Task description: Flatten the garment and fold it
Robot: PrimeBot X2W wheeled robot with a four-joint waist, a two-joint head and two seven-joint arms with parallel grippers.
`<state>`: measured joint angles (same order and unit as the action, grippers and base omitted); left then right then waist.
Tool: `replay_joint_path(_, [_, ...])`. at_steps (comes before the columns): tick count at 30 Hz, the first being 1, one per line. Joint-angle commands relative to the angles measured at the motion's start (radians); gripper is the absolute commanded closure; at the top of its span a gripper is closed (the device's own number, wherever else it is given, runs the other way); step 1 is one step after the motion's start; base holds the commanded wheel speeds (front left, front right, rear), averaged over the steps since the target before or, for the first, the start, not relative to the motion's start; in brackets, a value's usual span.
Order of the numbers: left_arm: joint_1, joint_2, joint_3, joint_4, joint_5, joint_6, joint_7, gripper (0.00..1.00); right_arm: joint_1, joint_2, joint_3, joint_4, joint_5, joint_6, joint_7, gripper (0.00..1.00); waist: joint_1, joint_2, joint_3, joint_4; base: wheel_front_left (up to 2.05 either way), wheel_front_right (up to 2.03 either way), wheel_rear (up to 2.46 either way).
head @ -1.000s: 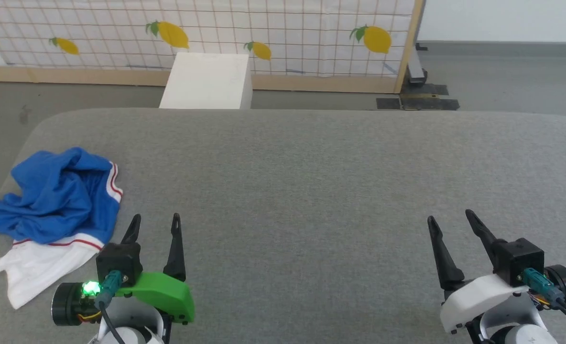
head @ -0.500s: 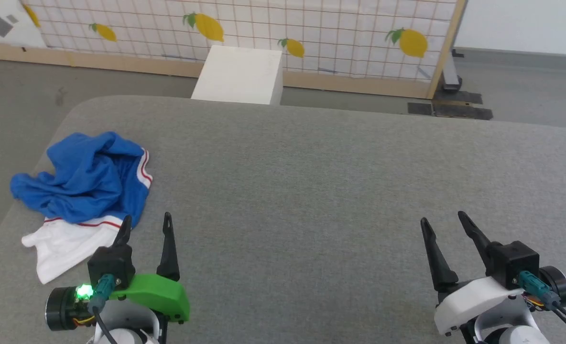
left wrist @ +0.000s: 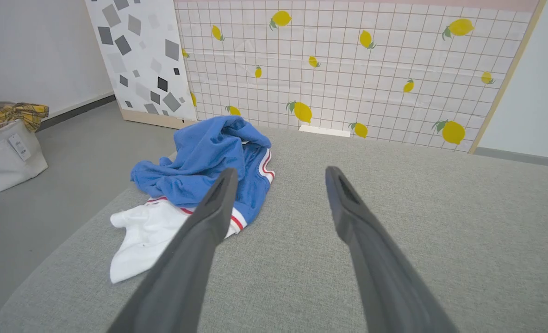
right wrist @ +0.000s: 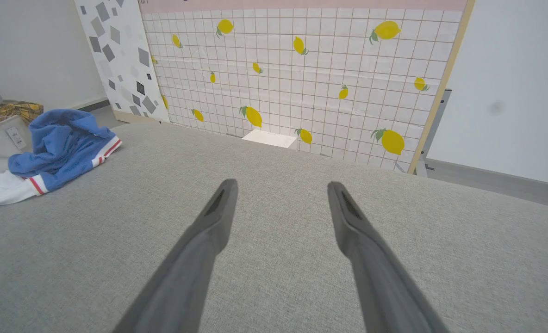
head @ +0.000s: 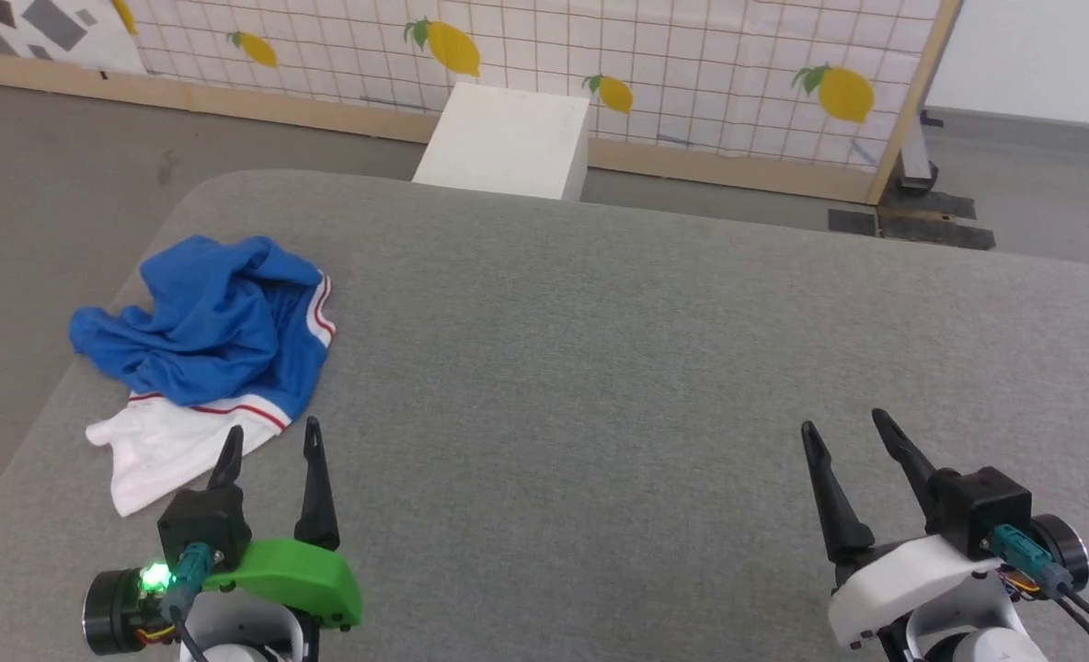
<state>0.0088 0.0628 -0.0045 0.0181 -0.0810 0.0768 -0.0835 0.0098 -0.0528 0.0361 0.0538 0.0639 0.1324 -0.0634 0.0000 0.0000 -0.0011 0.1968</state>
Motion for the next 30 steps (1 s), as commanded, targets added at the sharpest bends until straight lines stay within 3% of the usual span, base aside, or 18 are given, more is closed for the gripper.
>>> replay_joint_path(1, [0.021,0.008,0.002,-0.005,-0.007,0.012,-0.011,0.0,-0.02,0.001,0.005,0.005,0.01,-0.001,-0.013,0.0,0.0,0.0,-0.003,0.012,0.0,0.0,0.0])
replay_joint_path(30, [0.07,0.023,-0.009,-0.049,-0.048,0.093,-0.029,0.0,-0.032,0.002,0.029,0.033,0.053,-0.001,-0.057,0.0,0.0,0.0,-0.006,0.146,0.0,0.0,0.0])
